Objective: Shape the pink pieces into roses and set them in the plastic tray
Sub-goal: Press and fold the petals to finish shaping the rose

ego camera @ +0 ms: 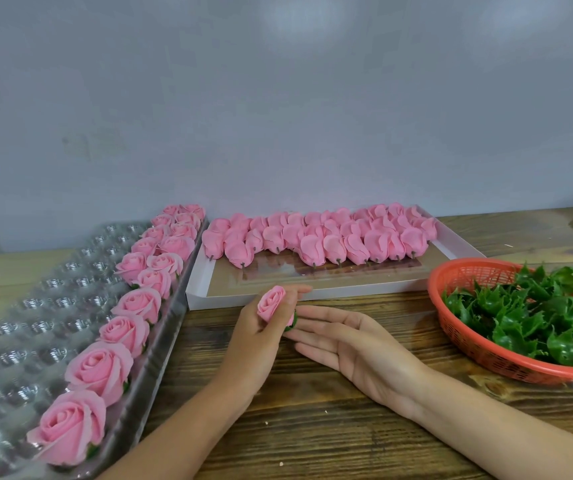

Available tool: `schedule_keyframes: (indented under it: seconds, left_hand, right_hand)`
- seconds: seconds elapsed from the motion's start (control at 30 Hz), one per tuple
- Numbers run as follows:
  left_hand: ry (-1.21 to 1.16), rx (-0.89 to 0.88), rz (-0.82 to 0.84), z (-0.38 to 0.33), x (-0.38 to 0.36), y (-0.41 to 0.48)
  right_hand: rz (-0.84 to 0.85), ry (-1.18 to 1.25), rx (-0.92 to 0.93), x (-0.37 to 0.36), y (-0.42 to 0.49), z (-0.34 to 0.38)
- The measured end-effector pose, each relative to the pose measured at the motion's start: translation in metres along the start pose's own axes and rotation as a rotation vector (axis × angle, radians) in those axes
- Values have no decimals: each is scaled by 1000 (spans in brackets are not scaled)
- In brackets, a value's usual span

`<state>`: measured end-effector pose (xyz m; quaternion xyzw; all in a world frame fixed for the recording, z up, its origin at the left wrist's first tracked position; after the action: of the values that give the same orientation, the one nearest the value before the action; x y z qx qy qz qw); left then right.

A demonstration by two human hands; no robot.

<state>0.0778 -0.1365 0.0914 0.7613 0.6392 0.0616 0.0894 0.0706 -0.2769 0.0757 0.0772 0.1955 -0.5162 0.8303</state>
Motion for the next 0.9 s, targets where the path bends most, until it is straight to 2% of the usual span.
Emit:
schedule_keyframes:
  seconds: [0.47,0.9]
  left_hand:
    - [71,0,24,5,-1,2]
    - [98,41,30,10,0,6]
  right_hand:
    - [-121,-49,14,-3,-3,1]
    - [-48,-62,64,-3,-4,2]
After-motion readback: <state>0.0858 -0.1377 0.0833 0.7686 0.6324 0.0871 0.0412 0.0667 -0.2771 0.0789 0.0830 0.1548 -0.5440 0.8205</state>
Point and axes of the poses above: each hand's wrist, its own y-axis towards the middle knuckle, its own x-axis out of the back of the hand, z = x × y, the point moved 3 cm from there along y, towards the middle knuckle, and after that the axes turned 9 degrees about -y, right-handed, at the moved point
